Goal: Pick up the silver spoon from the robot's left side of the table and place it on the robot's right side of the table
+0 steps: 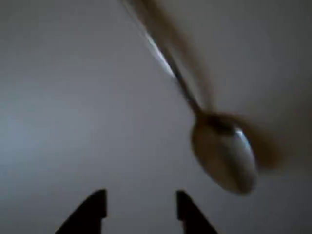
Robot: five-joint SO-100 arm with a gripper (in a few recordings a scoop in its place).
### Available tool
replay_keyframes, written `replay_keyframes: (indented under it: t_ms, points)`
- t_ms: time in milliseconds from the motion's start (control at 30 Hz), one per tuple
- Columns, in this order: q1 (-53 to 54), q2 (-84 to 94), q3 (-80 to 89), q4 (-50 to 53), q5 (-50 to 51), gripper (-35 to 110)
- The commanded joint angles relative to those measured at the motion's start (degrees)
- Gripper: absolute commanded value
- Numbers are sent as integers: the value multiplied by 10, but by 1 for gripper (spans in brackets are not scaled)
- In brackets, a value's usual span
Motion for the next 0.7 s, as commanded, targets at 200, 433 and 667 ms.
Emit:
replay_keyframes:
  t_ms: [200,433,667]
  points:
    - [73,-149,-40,-102,-109,18]
    - [139,-232,-107,-106,-204,18]
    - [155,-306,-169,-92,-234,18]
